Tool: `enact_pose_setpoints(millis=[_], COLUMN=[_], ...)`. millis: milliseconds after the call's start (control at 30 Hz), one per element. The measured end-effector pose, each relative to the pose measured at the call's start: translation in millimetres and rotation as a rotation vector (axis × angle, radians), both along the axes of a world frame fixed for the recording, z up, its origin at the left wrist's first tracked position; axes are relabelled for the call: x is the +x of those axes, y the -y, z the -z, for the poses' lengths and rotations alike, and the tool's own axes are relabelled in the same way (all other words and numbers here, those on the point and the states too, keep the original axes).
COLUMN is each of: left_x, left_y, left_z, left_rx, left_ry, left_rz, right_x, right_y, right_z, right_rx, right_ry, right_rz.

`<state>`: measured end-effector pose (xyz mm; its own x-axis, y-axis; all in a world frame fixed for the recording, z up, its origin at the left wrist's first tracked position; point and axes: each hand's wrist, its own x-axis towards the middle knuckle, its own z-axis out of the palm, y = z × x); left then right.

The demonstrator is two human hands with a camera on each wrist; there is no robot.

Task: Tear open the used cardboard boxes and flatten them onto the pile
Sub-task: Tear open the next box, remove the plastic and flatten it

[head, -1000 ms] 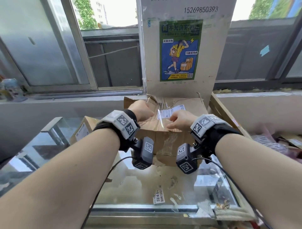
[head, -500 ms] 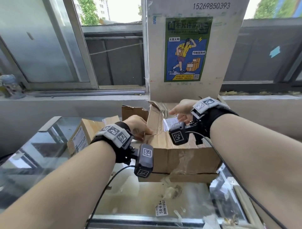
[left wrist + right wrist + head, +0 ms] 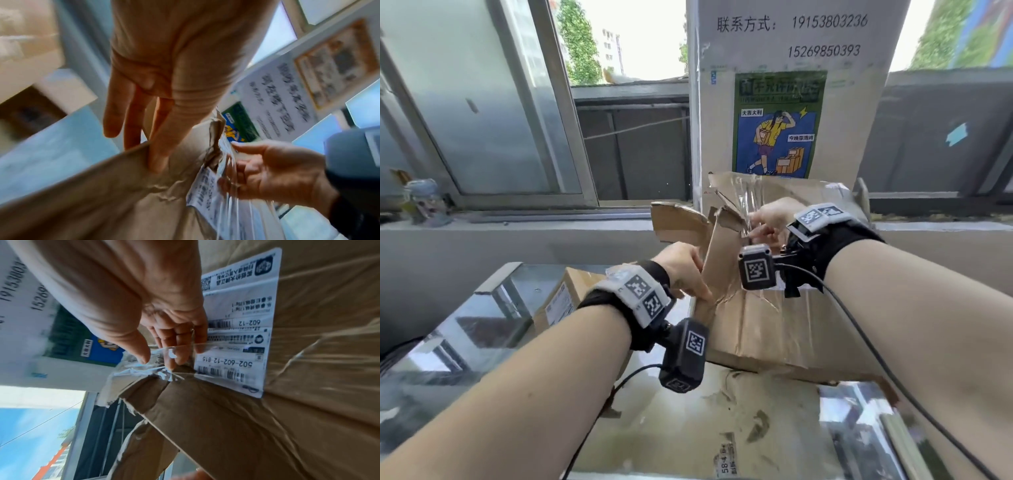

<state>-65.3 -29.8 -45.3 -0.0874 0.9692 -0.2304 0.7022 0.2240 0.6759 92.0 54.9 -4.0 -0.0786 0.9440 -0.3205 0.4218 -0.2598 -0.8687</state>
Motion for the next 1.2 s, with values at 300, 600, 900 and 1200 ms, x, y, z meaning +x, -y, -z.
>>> enact_pose_setpoints(millis=[300,600,900,1200], left_x=[34,42,52,39], left_y=[-15,-14,-11,-21], left_z=[-43,-80,-51,-35], left_rx=[0.714,0.288,0.4,0.408], left_ry=[-0.343,0.262,0.365,0.03], left_rz=[-0.156,-0.125,-0.048,-0.163], right_x=[22,32,31,39], right_y=[41,57,54,54], right_z=[-9,2,-6,-8], right_rx=[0.148,0.217,0.353,0.211], right_ry=[-0.213,-0.284,-0.41,-0.531], right_rz=[-0.111,-0.222,0.105,0.047])
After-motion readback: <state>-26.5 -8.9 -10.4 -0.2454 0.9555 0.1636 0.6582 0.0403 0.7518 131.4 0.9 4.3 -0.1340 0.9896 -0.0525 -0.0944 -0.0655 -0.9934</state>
